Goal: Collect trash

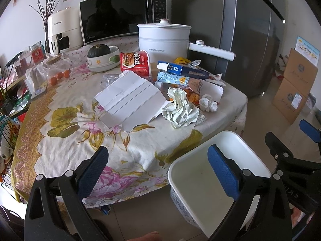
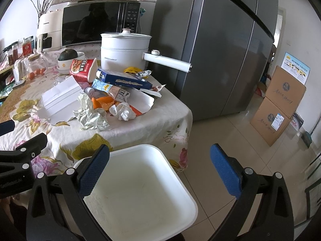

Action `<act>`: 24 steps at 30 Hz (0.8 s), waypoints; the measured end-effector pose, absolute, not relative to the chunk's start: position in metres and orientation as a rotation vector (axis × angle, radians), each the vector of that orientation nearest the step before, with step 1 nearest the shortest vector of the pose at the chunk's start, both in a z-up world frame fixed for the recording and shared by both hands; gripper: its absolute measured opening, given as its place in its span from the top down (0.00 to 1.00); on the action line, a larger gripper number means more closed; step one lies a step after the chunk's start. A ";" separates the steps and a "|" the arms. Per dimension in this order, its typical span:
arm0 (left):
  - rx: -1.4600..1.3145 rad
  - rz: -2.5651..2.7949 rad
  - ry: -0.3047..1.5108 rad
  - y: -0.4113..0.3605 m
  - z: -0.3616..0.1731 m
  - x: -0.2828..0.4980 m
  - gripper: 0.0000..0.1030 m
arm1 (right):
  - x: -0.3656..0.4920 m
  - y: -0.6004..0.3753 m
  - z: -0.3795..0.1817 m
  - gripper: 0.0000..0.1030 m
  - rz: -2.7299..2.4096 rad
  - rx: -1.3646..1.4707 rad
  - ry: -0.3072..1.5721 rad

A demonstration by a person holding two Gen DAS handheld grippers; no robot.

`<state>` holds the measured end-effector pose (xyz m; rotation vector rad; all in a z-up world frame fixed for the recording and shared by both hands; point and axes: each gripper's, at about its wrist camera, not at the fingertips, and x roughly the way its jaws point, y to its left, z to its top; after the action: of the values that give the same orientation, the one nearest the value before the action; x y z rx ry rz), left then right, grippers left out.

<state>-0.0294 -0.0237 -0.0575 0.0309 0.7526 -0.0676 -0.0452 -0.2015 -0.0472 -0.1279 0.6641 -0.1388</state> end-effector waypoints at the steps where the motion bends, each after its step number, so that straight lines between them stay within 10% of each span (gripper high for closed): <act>1: 0.031 -0.067 0.754 -0.023 -0.058 -0.029 0.06 | -0.045 -0.201 -0.048 0.07 -0.139 -0.128 0.665; 24: -0.213 -0.005 0.921 0.036 -0.059 0.039 0.06 | 0.042 -0.209 -0.038 0.07 0.019 0.314 0.925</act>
<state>0.0388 0.0359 -0.0595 -0.2133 0.9215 -0.0048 0.0420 -0.2095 -0.0379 0.3142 0.9248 0.0187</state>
